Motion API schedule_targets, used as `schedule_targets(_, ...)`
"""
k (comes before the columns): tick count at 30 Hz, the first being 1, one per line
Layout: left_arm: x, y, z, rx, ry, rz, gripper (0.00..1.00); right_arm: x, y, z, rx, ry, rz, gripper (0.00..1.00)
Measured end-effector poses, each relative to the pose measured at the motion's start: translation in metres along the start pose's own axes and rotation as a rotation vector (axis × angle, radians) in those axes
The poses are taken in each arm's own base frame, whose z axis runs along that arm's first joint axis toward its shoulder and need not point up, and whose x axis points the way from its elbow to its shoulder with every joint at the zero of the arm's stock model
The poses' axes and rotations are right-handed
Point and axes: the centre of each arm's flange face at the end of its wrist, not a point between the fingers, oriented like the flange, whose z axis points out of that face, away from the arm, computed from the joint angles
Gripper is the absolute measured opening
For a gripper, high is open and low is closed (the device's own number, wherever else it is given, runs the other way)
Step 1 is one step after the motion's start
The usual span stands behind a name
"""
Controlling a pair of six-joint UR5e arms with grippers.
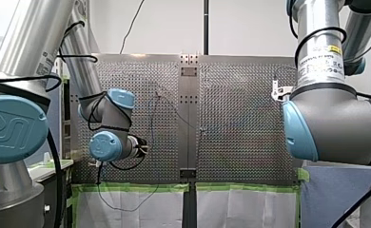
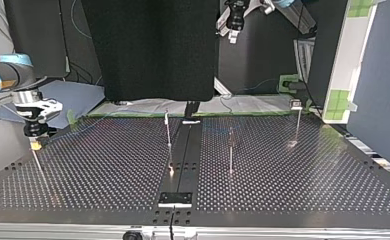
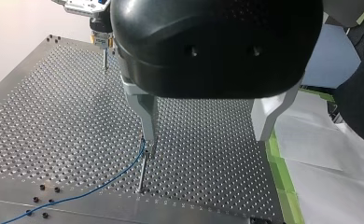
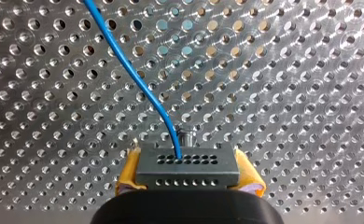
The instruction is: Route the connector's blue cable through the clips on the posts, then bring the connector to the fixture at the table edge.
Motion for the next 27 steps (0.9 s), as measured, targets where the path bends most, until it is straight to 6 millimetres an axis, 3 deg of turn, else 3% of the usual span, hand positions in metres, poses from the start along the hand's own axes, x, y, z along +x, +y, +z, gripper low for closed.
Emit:
schedule_targets(11,0.0,0.0,-0.0001,0.0,0.0,0.0,1.0,-0.0067,0.0016,-0.0054,0.012,-0.048,0.005,0.0)
schedule_targets(13,0.0,0.0,-0.0001,0.0,0.0,0.0,1.0,-0.0065,0.0016,-0.0054,0.012,-0.048,0.005,0.2)
schedule_targets(14,0.0,0.0,-0.0001,0.0,0.0,0.0,1.0,-0.0064,0.0017,-0.0054,0.012,-0.047,0.005,0.2)
schedule_targets(15,0.0,0.0001,-0.0002,0.0,0.0,0.0,1.0,-0.0064,0.0016,-0.0053,0.012,-0.047,0.005,0.29)
schedule_targets(23,-0.0001,0.0003,0.0003,-0.001,-0.001,-0.001,1.0,-0.0064,0.0015,-0.0053,0.012,-0.047,0.005,0.35)
schedule_targets(24,-0.0001,0.0004,0.0003,-0.001,-0.001,-0.001,1.0,-0.0064,0.0015,-0.0053,0.012,-0.047,0.005,0.38)
schedule_targets(25,-0.0001,0.0004,0.0004,-0.002,-0.001,-0.001,1.0,-0.0063,0.0015,-0.0053,0.012,-0.047,0.005,0.48)
schedule_targets(26,-0.0001,0.0004,0.0005,-0.002,0.0,0.0,1.0,-0.0063,0.0016,-0.0053,0.012,-0.047,0.005,0.48)
schedule_targets(27,-0.0001,0.0005,0.0006,-0.002,-0.001,-0.001,1.0,-0.0063,0.0015,-0.0053,0.012,-0.047,0.005,0.58)
